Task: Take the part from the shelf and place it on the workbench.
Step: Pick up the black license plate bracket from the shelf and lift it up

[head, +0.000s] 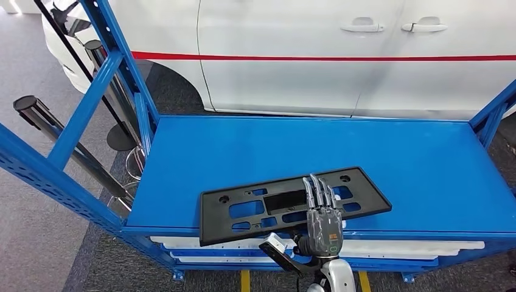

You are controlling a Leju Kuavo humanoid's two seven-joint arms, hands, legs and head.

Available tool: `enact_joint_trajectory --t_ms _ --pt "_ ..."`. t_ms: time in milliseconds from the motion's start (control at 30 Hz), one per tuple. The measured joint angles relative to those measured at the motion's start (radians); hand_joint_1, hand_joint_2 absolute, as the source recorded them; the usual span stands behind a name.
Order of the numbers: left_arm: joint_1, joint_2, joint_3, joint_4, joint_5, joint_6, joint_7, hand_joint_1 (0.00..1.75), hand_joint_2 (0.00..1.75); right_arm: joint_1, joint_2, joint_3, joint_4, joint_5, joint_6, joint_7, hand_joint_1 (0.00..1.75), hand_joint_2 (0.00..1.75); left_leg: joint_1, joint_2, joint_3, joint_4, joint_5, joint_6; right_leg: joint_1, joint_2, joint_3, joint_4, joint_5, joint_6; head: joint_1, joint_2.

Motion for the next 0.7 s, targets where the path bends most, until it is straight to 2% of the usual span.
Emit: enact_joint_trajectory --t_ms 33,67,100,133,267,300,333,400,433,467,500,533,567,600,633,700 --pt "0.0 0.0 -0.002 0.0 -0.002 0.0 0.0 0.0 0.0 -0.006 0.0 0.0 0.002 0.005 0.0 0.005 0.0 1.75 0.0 -0.001 0.008 0.001 -0.006 -0.003 -0.001 0.0 0.023 -0.068 0.049 -0.001 0.0 0.0" --pt "0.0 0.0 -0.004 0.0 -0.004 0.0 0.001 0.0 0.0 -0.011 -0.001 0.0 0.004 0.008 0.0 0.009 0.0 1.75 -0.001 -0.001 0.013 0.003 -0.012 -0.008 0.0 -0.001 0.048 -0.133 0.084 -0.003 0.0 0.0" --pt "-0.001 0.001 -0.005 0.0 -0.005 0.0 0.001 0.0 0.0 -0.015 -0.001 0.0 0.005 0.011 0.0 0.011 0.0 1.75 -0.003 -0.002 0.016 0.005 -0.018 -0.015 0.001 0.0 0.067 -0.182 0.104 -0.006 0.0 0.0" --pt "-0.002 0.002 -0.006 0.0 -0.006 -0.001 0.001 0.0 0.0 -0.019 -0.001 -0.001 0.006 0.016 0.0 0.013 0.0 1.75 -0.004 -0.003 0.016 0.007 -0.022 -0.021 0.002 0.0 0.077 -0.208 0.109 -0.009 0.0 0.0" --pt "-0.004 0.006 -0.009 0.0 -0.018 -0.002 0.003 0.0 0.0 -0.044 -0.002 -0.01 0.012 0.079 0.0 0.043 0.0 1.75 -0.001 -0.001 0.013 0.021 -0.038 -0.044 0.003 0.006 0.084 -0.221 0.103 -0.031 0.0 0.0" --pt "-0.005 0.007 -0.009 0.0 -0.023 -0.002 0.004 0.0 0.0 -0.058 -0.004 -0.013 0.015 0.101 0.0 0.065 0.0 1.75 0.0 0.0 0.0 0.051 -0.057 -0.048 0.002 0.005 0.086 -0.224 0.104 -0.037 0.0 0.0" --pt "-0.006 0.008 -0.01 0.0 -0.028 -0.002 0.004 0.0 0.0 -0.074 -0.008 -0.016 0.021 0.119 0.0 0.094 0.0 1.75 0.001 0.0 -0.026 0.105 -0.085 -0.051 0.001 0.005 0.087 -0.225 0.103 -0.042 -0.001 0.0" --pt "-0.007 0.012 -0.01 0.0 -0.036 -0.002 0.006 0.0 0.0 -0.102 -0.022 -0.017 0.035 0.146 0.0 0.159 0.0 1.75 0.001 0.0 -0.098 0.241 -0.142 -0.055 0.005 0.004 0.088 -0.225 0.1 -0.048 -0.001 0.0" --pt "-0.006 0.014 -0.01 0.0 -0.04 -0.003 0.006 0.0 0.0 -0.113 -0.033 -0.017 0.043 0.156 0.0 0.192 0.16 1.75 0.001 0.0 -0.127 0.289 -0.151 -0.055 0.007 0.003 0.089 -0.225 0.099 -0.049 0.0 0.0" --pt "-0.005 0.014 -0.01 0.0 -0.043 -0.003 0.007 0.0 0.0 -0.122 -0.046 -0.017 0.05 0.165 0.0 0.22 0.55 1.75 0.001 0.0 -0.138 0.3 -0.14 -0.054 0.008 0.003 0.092 -0.225 0.097 -0.05 0.0 0.0" --pt "-0.005 0.015 -0.011 0.0 -0.047 -0.004 0.008 0.0 0.0 -0.13 -0.059 -0.016 0.057 0.171 0.0 0.243 0.97 1.75 0.001 0.0 -0.13 0.271 -0.108 -0.05 0.01 0.004 0.096 -0.225 0.095 -0.05 0.0 0.0" --pt "-0.004 0.015 -0.011 0.0 -0.049 -0.004 0.008 0.0 0.0 -0.138 -0.072 -0.014 0.065 0.172 0.0 0.259 1.4 1.75 0.0 0.0 -0.105 0.208 -0.064 -0.045 0.012 0.005 0.101 -0.225 0.091 -0.05 0.0 0.0" --pt "-0.005 0.017 -0.011 0.0 -0.049 -0.006 0.008 0.0 0.0 -0.146 -0.083 -0.012 0.075 0.168 0.0 0.27 1.68 1.75 -0.003 0.0 -0.075 0.138 -0.028 -0.037 0.013 0.005 0.106 -0.225 0.088 -0.048 0.0 0.0" --pt "-0.006 0.018 -0.011 0.0 -0.048 -0.008 0.008 0.0 0.0 -0.154 -0.095 -0.008 0.087 0.161 0.0 0.278 1.72 1.75 -0.006 0.0 -0.047 0.076 -0.003 -0.031 0.015 0.006 0.109 -0.224 0.085 -0.045 0.0 0.0" --pt "-0.007 0.019 -0.012 0.0 -0.046 -0.01 0.008 0.0 0.0 -0.16 -0.106 -0.005 0.099 0.152 0.0 0.283 1.73 1.75 -0.009 0.0 -0.031 0.038 0.007 -0.025 0.016 0.006 0.11 -0.224 0.084 -0.041 0.0 0.0" --pt "-0.007 0.021 -0.017 0.0 -0.042 -0.014 0.006 0.0 0.0 -0.167 -0.122 0.001 0.117 0.139 0.0 0.291 1.73 1.75 -0.014 0.0 -0.026 0.019 0.005 -0.019 0.016 0.006 0.107 -0.226 0.084 -0.032 0.0 0.0"
